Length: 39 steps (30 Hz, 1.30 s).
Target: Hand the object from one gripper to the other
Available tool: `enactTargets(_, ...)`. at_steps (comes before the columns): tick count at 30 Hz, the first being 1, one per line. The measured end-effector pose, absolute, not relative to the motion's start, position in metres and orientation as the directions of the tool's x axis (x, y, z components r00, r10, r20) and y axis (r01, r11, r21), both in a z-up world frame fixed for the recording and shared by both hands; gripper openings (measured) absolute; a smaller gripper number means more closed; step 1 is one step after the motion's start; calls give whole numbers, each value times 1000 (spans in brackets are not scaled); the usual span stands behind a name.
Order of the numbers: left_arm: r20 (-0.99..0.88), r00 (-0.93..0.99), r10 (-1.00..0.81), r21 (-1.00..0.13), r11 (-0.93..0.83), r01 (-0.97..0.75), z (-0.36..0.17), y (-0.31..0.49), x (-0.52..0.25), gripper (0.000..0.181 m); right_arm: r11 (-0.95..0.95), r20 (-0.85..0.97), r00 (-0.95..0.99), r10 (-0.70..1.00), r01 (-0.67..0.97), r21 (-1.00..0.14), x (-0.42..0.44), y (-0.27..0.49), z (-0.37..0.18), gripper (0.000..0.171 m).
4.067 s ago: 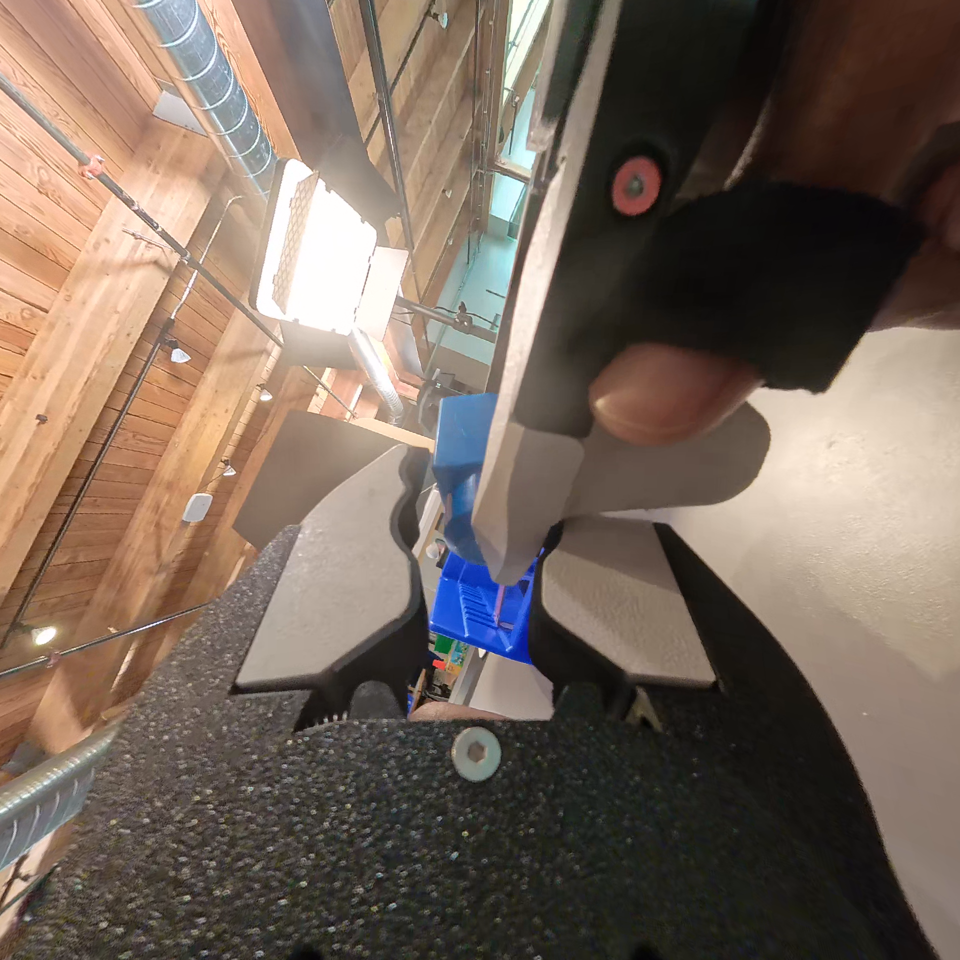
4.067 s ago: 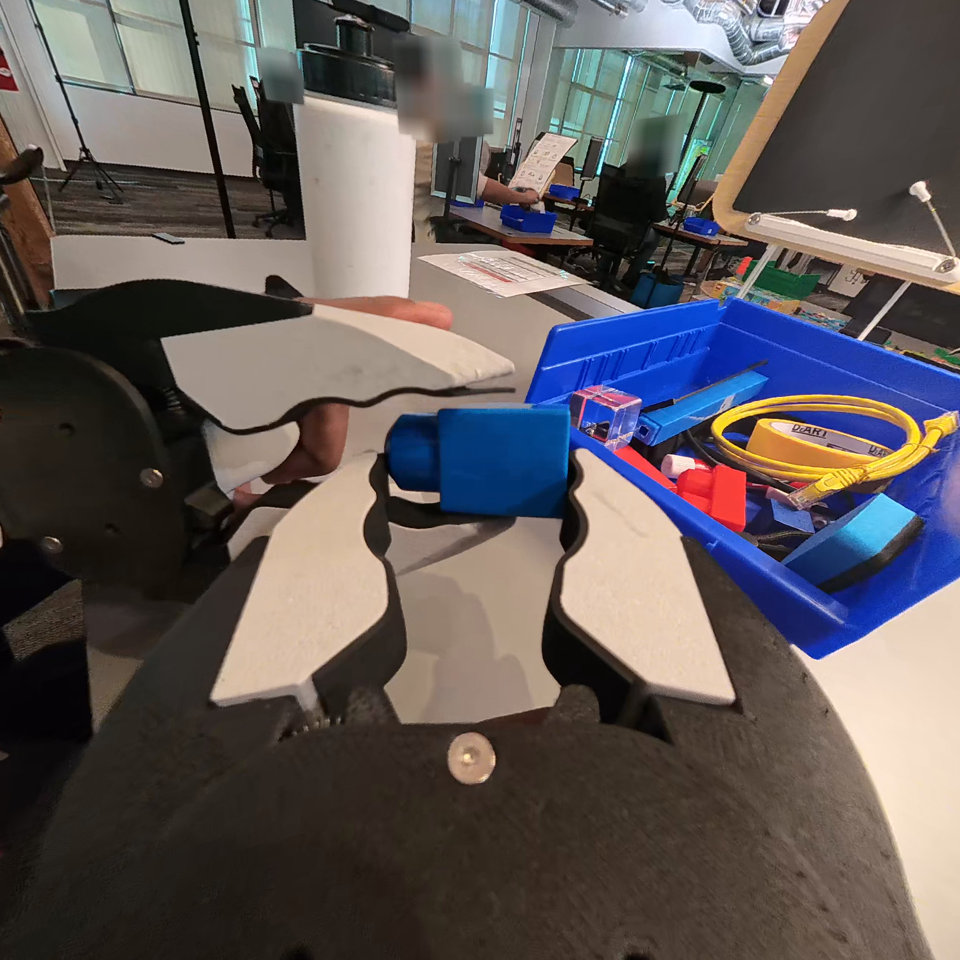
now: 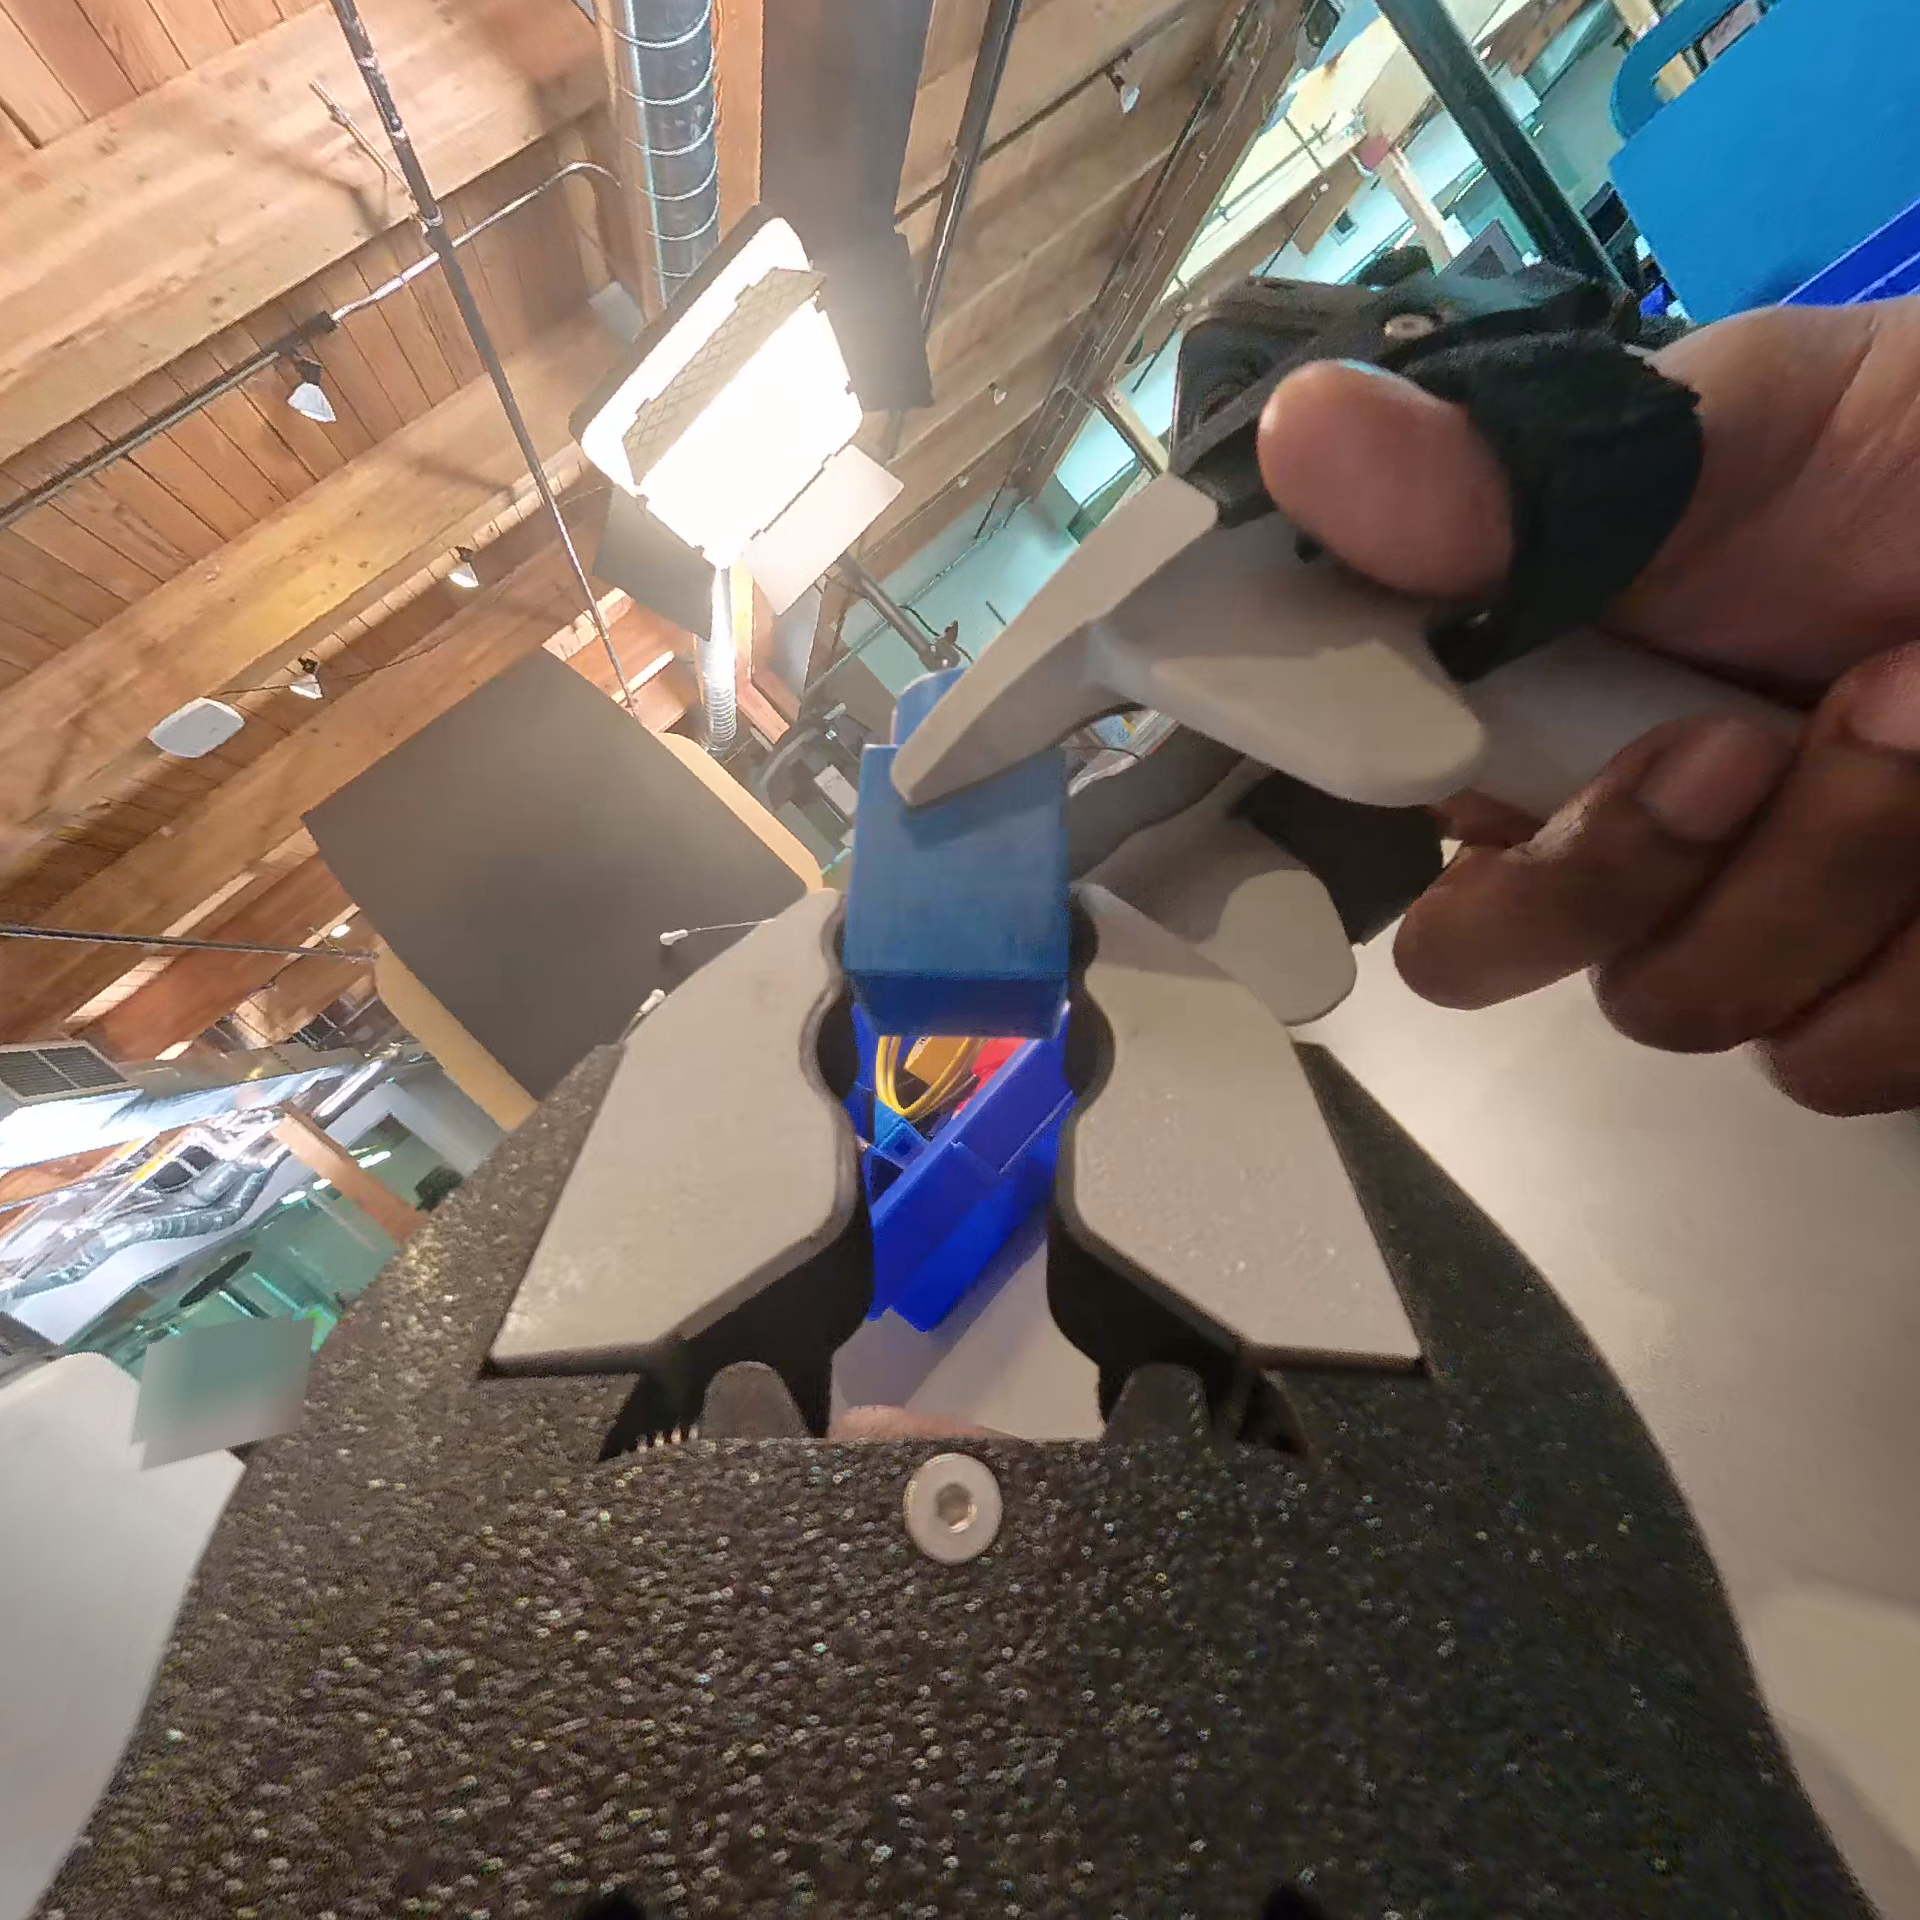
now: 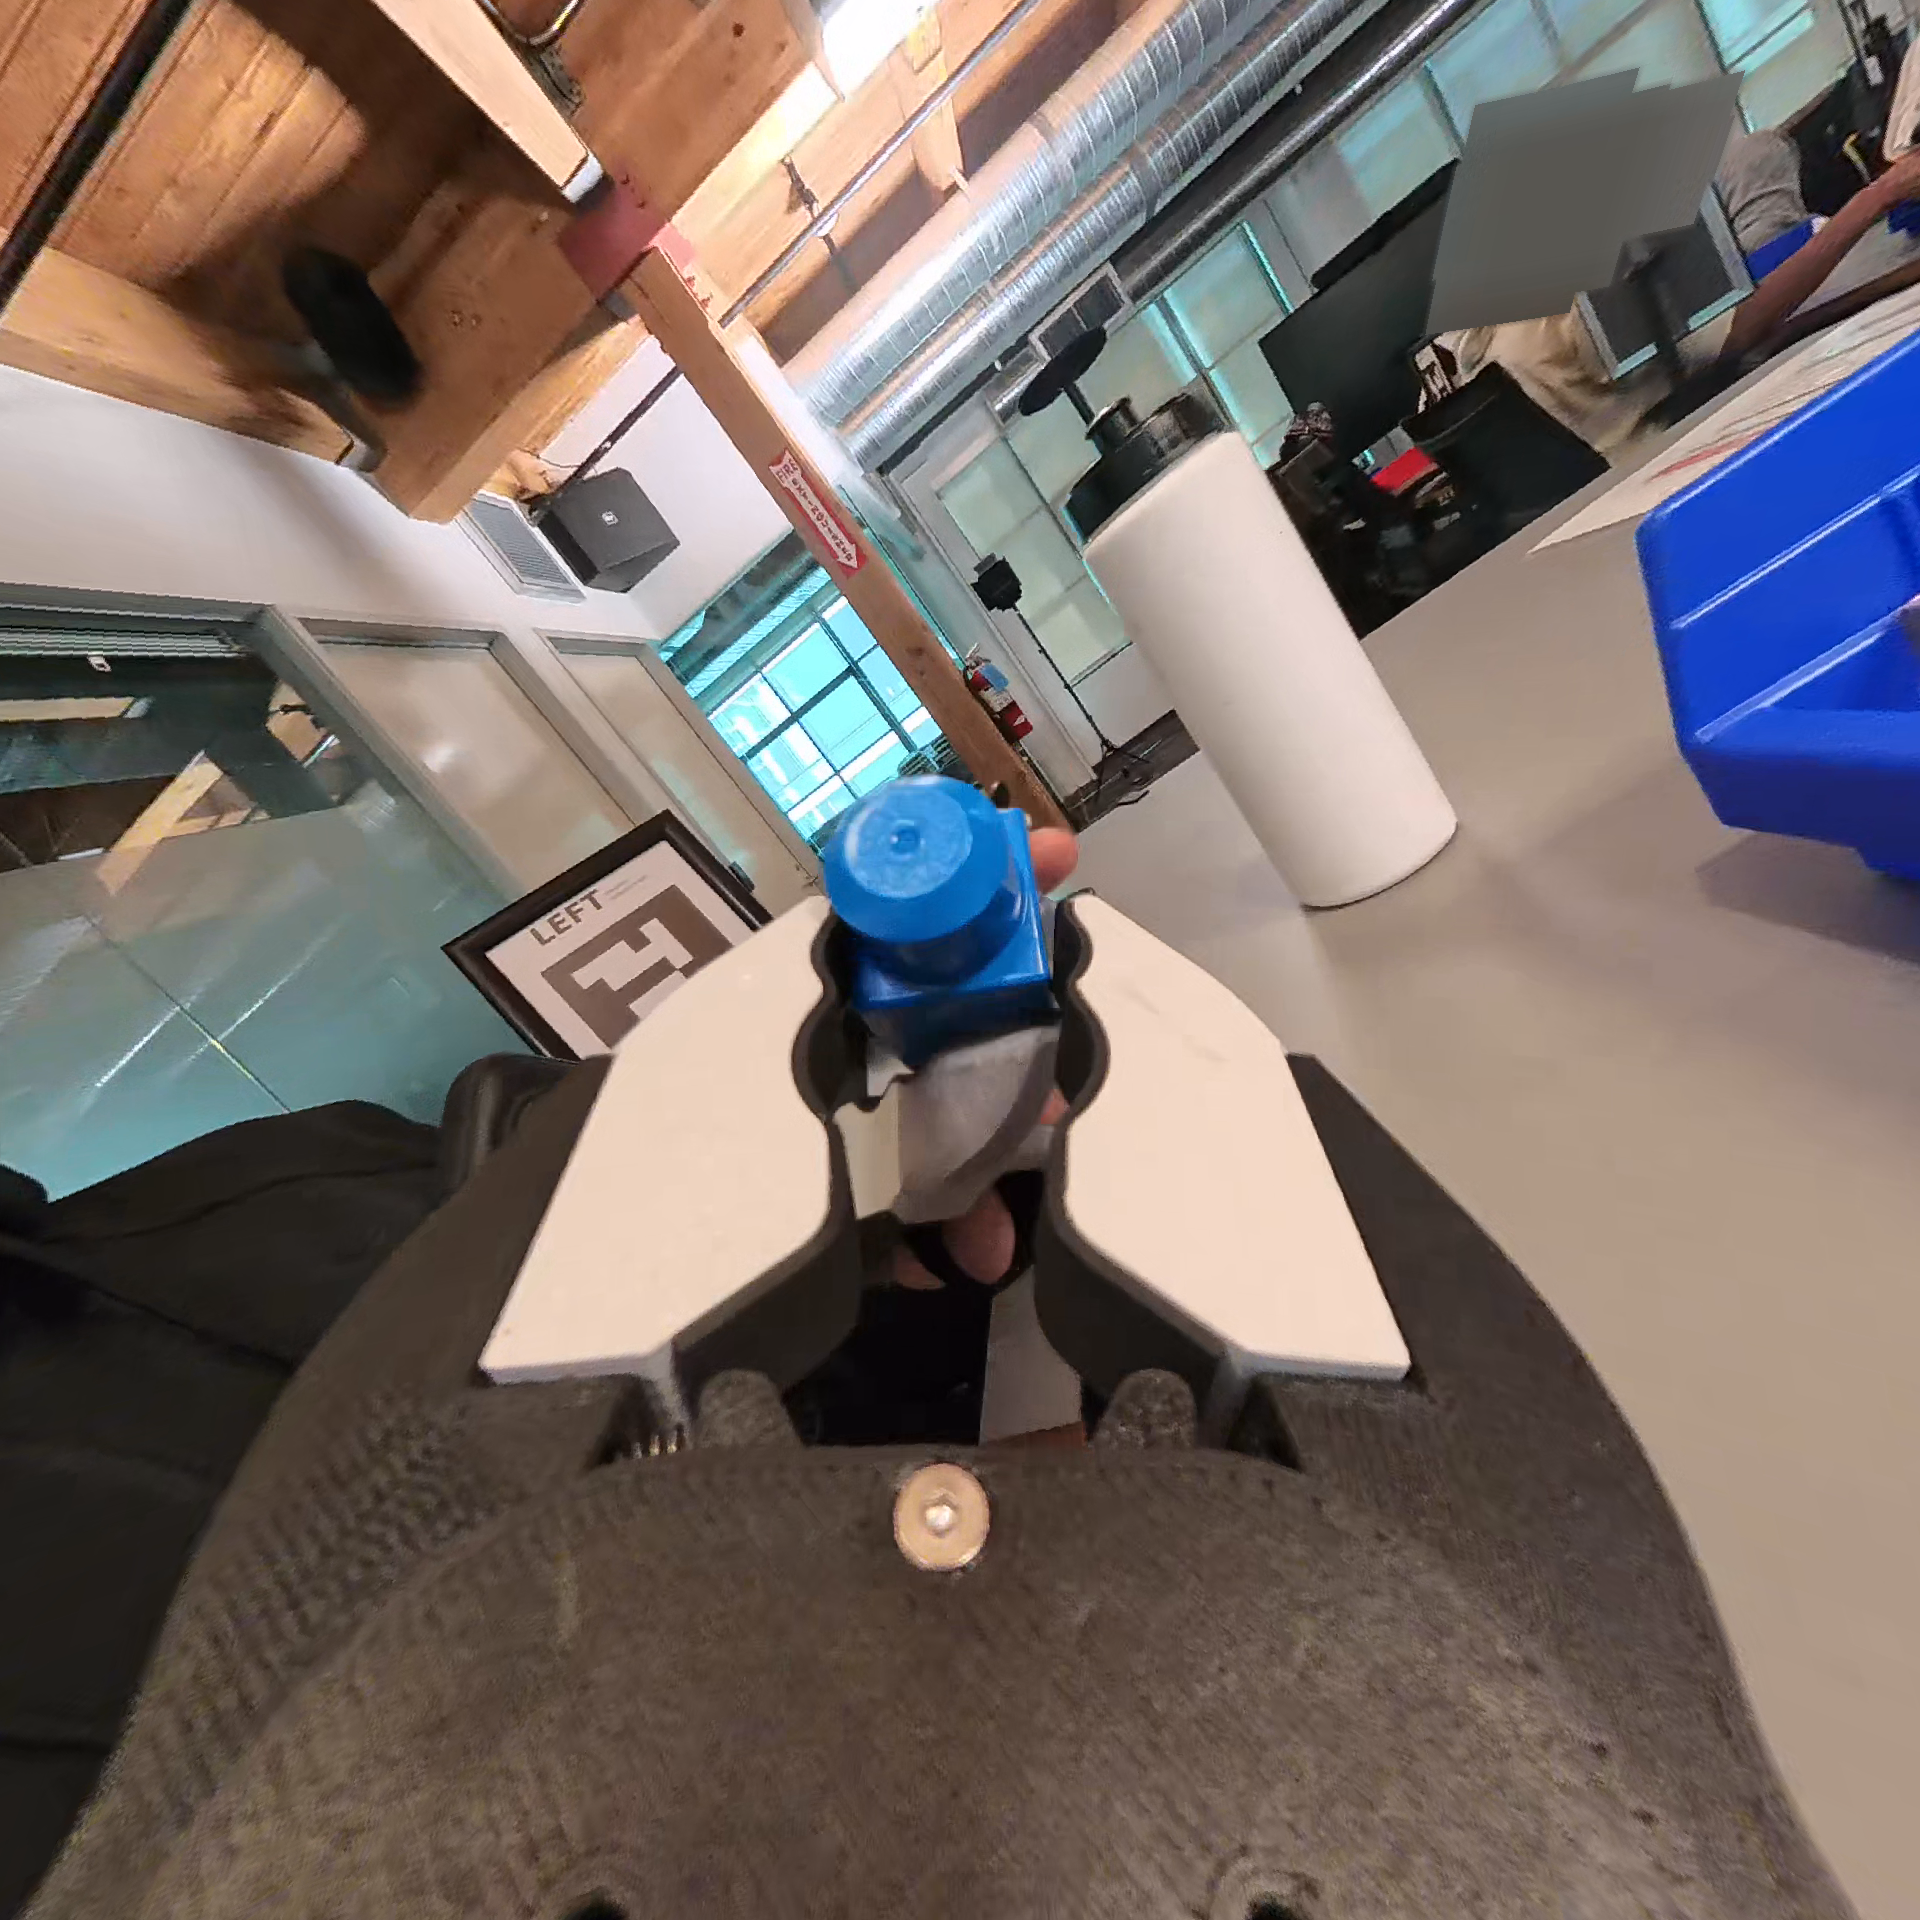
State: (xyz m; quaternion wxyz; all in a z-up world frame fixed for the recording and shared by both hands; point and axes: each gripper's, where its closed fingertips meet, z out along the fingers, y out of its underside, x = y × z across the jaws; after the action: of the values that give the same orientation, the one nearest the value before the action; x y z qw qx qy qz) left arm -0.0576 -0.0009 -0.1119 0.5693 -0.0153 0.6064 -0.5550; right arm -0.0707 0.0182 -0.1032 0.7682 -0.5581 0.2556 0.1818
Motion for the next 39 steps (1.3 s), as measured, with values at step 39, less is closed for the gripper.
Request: enactTargets(39, -769, -264, -582, -618, 570, 541, -133, -3, -42, 38, -71, 29, 782, -622, -20, -997, -38, 9, -130, 61)
